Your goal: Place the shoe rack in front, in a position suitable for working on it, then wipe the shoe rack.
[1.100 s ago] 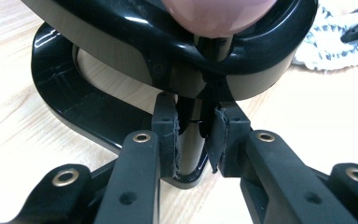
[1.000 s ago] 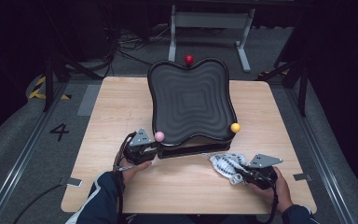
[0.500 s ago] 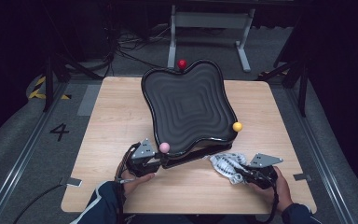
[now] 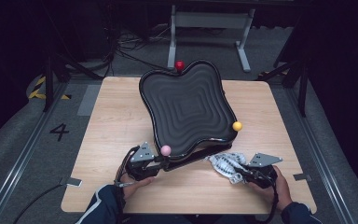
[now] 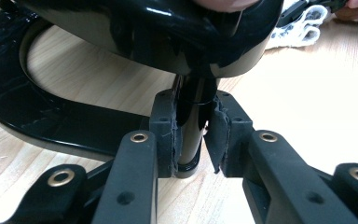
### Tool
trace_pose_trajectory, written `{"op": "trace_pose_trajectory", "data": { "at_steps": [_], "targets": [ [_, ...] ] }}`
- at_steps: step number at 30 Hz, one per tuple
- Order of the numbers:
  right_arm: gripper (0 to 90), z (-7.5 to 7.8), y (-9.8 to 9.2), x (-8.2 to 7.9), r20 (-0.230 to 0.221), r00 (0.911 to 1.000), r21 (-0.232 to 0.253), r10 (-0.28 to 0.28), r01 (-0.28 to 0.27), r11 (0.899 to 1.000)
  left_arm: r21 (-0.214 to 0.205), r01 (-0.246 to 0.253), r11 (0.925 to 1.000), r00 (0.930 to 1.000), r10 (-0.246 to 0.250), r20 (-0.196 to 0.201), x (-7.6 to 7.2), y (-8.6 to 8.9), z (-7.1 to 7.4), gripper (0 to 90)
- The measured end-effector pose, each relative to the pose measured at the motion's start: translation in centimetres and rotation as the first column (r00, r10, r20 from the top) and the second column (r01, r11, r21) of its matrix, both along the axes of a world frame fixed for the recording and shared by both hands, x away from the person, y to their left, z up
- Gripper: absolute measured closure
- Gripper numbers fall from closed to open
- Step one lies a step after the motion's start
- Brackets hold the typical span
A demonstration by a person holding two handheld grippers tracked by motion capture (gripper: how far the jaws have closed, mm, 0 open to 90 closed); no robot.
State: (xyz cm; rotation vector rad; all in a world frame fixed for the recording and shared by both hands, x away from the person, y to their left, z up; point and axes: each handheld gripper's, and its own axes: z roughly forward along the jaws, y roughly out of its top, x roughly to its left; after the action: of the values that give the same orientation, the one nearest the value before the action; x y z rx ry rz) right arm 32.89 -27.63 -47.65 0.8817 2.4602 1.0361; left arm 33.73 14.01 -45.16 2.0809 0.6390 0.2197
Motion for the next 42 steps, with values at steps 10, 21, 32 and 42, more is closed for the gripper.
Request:
{"op": "trace_pose_trajectory", "data": {
  "at_steps": [10,21,32,42],
  "targets": [
    [80.8,0.1,0.0,0.0,-0.003,1.0,-0.002,0.002,-0.002,1.0,-0.003,0.01,0.9999,0.9999,-0.01,0.004,0.1,0.0,0.0,72.0],
    [81.3,1.7,-0.3,-0.7,0.053,0.9981,0.049,0.032,-0.035,0.998,0.011,0.012,0.9999,0.9998,-0.012,0.015,0.1,-0.3,0.1,71.2],
    [81.5,5.5,0.3,-3.3,0.189,0.9788,0.129,0.078,-0.104,0.986,0.009,0.011,0.9999,0.9998,-0.011,0.014,0.2,-0.6,0.0,71.1],
    [81.5,9.8,3.0,-2.3,0.339,0.9385,0.159,0.064,-0.124,0.979,0.018,-0.002,0.9998,1.0,0.002,0.001,0.1,-0.7,-0.3,71.2]
  ]
}}
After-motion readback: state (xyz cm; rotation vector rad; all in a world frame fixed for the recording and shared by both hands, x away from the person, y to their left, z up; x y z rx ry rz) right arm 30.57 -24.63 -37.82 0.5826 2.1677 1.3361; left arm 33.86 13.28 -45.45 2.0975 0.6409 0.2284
